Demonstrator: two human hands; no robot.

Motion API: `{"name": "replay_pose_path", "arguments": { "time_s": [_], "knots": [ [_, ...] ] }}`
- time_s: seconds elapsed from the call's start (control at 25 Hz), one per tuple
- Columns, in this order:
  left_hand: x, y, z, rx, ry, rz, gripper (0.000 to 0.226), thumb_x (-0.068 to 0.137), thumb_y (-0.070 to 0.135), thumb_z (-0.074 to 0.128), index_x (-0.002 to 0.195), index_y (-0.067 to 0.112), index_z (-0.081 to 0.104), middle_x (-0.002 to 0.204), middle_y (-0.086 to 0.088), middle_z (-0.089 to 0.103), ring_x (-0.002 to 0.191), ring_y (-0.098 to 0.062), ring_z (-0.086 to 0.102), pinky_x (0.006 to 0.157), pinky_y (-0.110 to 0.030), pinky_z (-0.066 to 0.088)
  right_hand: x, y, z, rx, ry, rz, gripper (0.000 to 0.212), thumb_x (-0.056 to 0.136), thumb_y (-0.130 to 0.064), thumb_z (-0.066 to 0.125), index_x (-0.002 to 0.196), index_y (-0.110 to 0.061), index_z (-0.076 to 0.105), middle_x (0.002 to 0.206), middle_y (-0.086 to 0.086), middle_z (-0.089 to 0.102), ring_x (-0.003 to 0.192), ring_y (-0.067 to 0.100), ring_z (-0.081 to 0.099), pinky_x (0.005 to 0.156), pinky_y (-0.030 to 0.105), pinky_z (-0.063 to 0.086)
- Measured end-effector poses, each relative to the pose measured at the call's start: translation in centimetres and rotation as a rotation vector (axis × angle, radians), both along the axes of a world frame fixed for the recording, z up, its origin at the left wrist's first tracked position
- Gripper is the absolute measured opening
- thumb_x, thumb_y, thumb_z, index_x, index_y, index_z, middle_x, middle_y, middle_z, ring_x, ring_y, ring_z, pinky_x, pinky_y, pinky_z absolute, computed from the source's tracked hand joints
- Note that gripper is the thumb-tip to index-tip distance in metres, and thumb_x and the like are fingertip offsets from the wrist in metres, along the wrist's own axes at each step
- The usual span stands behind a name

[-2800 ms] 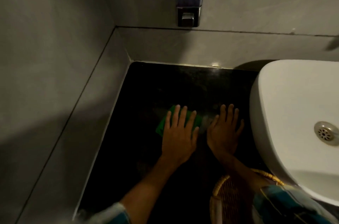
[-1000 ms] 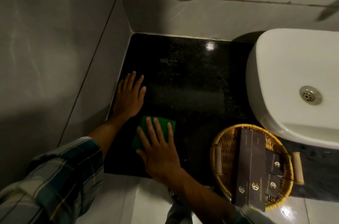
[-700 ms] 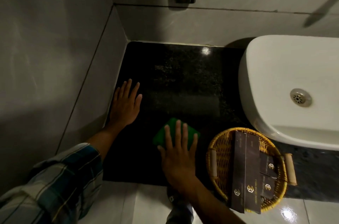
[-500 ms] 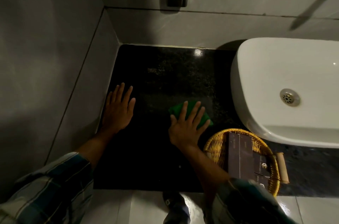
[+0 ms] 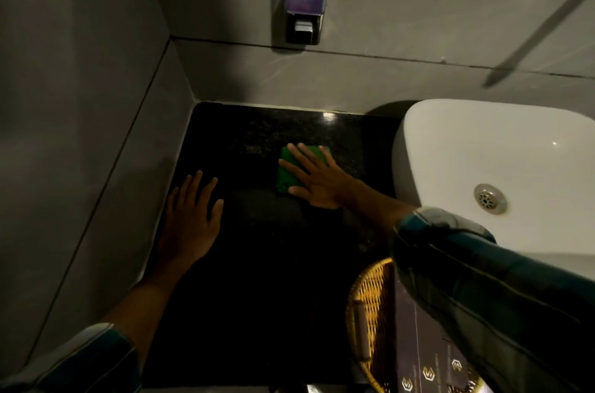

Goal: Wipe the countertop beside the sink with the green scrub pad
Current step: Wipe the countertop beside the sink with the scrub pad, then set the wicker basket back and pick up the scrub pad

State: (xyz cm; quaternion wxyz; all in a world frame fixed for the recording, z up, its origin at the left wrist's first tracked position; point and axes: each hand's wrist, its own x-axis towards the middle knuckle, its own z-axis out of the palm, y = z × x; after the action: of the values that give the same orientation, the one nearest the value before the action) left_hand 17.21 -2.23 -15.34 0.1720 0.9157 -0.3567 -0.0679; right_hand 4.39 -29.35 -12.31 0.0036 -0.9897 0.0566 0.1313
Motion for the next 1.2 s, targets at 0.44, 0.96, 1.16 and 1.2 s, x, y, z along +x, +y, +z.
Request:
{"name": "replay_pose_path", "arguments": {
  "time_s": [0.44,0.96,1.16,1.2],
  "knots": [
    [-10.0,-1.7,7.7,-0.287,0.142,0.042,0.035,0.100,0.026,0.037,0.125,0.017,0.059,0.127,-0.013,0.064,0.121,-0.028,0.057,0.100,-0.035,0.043,-28.3,5.5,13.5,0.324,-0.407,-0.839,0.016,0.091,-0.047,0.044,0.095,-0.037,0.056,0.083,-0.011,0.068,0.072,0.010,0.064,0.056,0.028,0.045],
    [-20.9,1.1,11.1,-0.249,0.560,0.391,0.054,0.087,0.028,0.066,0.138,0.020,0.049,0.115,-0.007,0.069,0.098,-0.022,0.065,0.088,-0.037,0.054,-24.3,6.9,11.2,0.835,-0.174,-1.020,0.020,0.083,-0.025,0.073,0.103,-0.023,0.069,0.084,-0.004,0.075,0.076,0.008,0.071,0.075,0.031,0.059],
    [-15.4,4.2,11.2,-0.220,0.491,0.461,0.049,0.094,0.038,0.052,0.140,0.022,0.045,0.131,-0.016,0.061,0.117,-0.034,0.058,0.097,-0.046,0.049,-17.9,11.0,9.8,0.999,-0.305,-0.983,0.016,0.085,-0.024,0.071,0.099,-0.017,0.069,0.083,0.002,0.075,0.075,0.012,0.072,0.077,0.039,0.061],
    [-15.1,4.1,11.1,-0.226,0.494,0.452,0.048,0.095,0.039,0.049,0.140,0.022,0.046,0.132,-0.016,0.061,0.119,-0.034,0.057,0.099,-0.046,0.048,-17.4,11.1,9.5,0.994,-0.288,-0.984,0.019,0.085,-0.026,0.072,0.100,-0.015,0.069,0.086,0.003,0.075,0.077,0.014,0.072,0.078,0.041,0.061]
  ]
}}
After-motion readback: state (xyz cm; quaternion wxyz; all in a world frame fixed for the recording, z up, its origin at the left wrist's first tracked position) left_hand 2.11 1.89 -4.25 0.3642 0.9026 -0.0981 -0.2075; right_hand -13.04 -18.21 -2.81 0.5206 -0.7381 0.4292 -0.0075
